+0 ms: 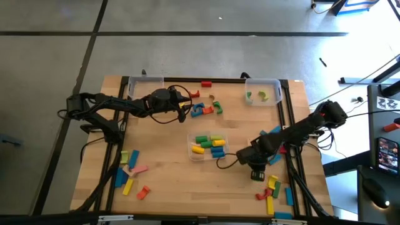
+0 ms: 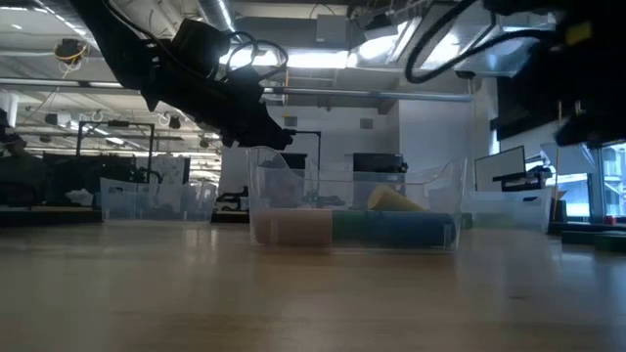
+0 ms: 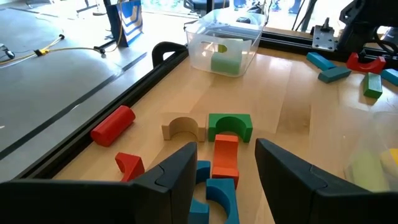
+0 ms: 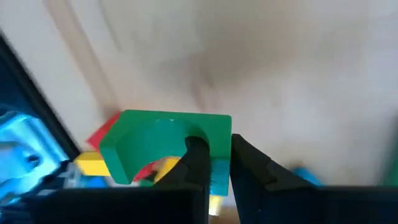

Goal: Sort blocks by size
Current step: Put the green arch block into the top right transparent bin

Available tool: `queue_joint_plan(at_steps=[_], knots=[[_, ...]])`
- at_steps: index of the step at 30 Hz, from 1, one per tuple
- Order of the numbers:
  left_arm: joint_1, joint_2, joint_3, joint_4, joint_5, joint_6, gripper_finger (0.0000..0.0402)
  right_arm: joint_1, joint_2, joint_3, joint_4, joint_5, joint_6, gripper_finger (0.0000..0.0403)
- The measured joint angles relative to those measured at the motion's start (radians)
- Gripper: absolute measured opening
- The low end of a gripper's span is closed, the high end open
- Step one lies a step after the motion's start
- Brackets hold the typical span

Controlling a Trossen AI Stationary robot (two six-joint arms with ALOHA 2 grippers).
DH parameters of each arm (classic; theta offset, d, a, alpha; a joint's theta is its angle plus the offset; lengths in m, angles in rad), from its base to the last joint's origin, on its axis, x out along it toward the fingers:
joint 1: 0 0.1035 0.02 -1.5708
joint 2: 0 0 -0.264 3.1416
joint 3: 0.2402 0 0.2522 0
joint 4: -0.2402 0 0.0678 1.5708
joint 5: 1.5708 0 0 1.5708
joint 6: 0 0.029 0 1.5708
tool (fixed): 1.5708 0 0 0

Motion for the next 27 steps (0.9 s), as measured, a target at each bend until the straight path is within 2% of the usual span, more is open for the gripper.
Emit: queue_joint_plan(at_steps=[11, 27], knots=[[0.000, 0.000, 0.000, -0.001, 0.000, 0.000, 0.0159, -0.208, -0.001, 0.172, -0.273, 0.209, -0.276, 0.0043], [0.000, 0.000, 0.000, -0.011, 0.000, 0.000, 0.0159, -0.585, -0.001, 0.218, -0.376, 0.473, -0.534, 0.0044]])
